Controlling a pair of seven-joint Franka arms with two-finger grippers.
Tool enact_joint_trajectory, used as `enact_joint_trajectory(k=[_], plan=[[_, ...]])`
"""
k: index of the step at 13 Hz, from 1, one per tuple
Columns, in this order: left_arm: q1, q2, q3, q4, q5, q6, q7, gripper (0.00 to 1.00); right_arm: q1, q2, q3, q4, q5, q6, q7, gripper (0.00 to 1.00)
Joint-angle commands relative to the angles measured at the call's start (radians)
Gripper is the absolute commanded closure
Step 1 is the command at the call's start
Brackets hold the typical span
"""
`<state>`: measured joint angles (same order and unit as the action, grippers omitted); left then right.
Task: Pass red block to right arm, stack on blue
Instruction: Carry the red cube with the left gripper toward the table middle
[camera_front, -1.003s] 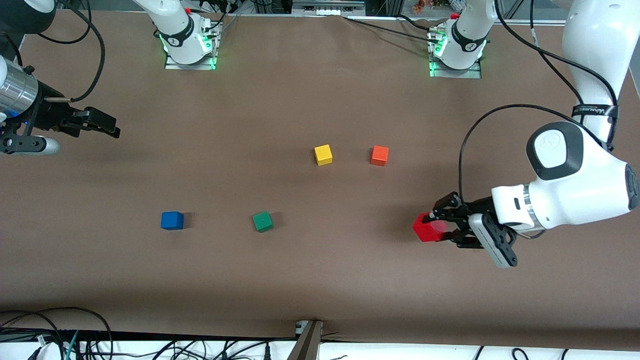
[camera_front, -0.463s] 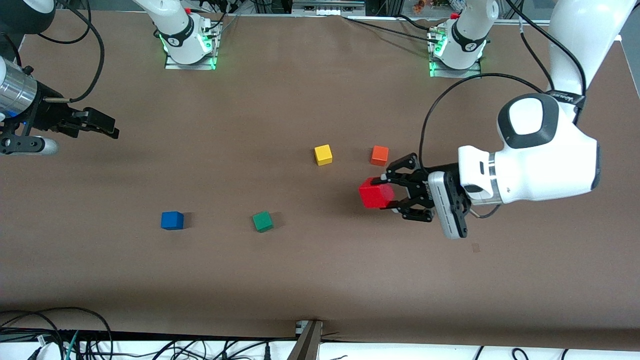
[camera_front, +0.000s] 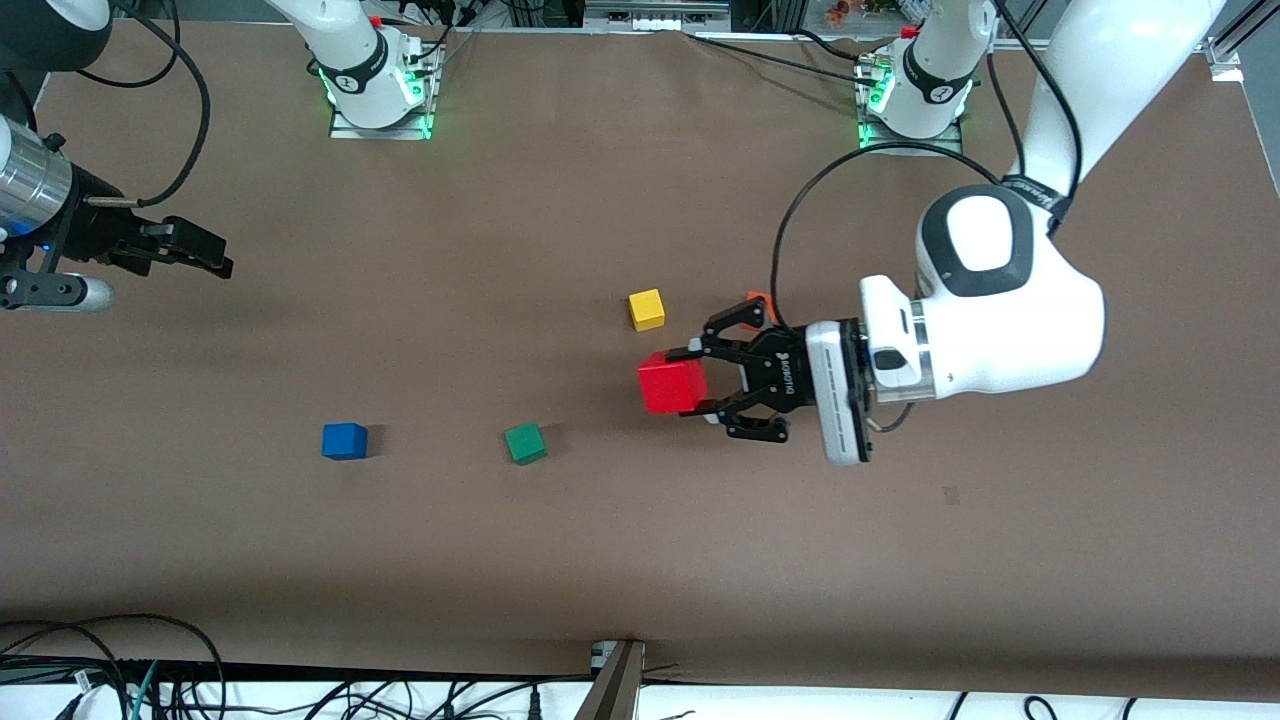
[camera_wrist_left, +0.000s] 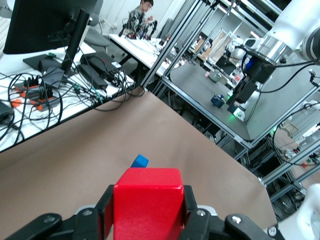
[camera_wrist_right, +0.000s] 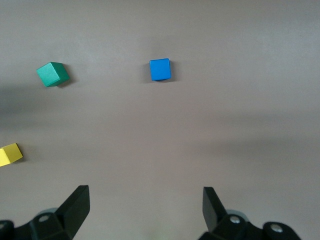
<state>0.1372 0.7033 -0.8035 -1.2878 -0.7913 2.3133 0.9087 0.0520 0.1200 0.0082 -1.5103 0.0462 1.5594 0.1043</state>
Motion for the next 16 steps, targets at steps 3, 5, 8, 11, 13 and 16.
enact_joint_trajectory(k=[3,5,8,11,13,16], plan=[[-0.076,0.022,-0.006,-0.001,-0.059,0.104,0.033,1.0,0.003,0.023,0.006,0.021,-0.014,0.036,-0.002,0.0],[-0.091,0.022,-0.006,-0.001,-0.06,0.107,0.035,1.0,0.0,0.027,0.006,0.012,-0.009,0.025,-0.012,0.0],[-0.099,0.031,-0.006,0.004,-0.06,0.107,0.033,1.0,0.006,0.027,0.015,0.015,0.097,0.016,-0.051,0.0],[-0.111,0.042,0.001,0.013,-0.054,0.106,0.051,1.0,0.0,0.053,0.009,0.007,0.361,0.013,-0.051,0.0],[-0.102,0.053,0.006,0.012,-0.06,0.106,0.136,1.0,-0.001,0.088,0.007,0.007,0.551,0.013,-0.035,0.0],[-0.1,0.064,0.006,0.013,-0.1,0.106,0.208,1.0,-0.009,0.179,0.006,0.007,0.856,0.007,0.009,0.0]])
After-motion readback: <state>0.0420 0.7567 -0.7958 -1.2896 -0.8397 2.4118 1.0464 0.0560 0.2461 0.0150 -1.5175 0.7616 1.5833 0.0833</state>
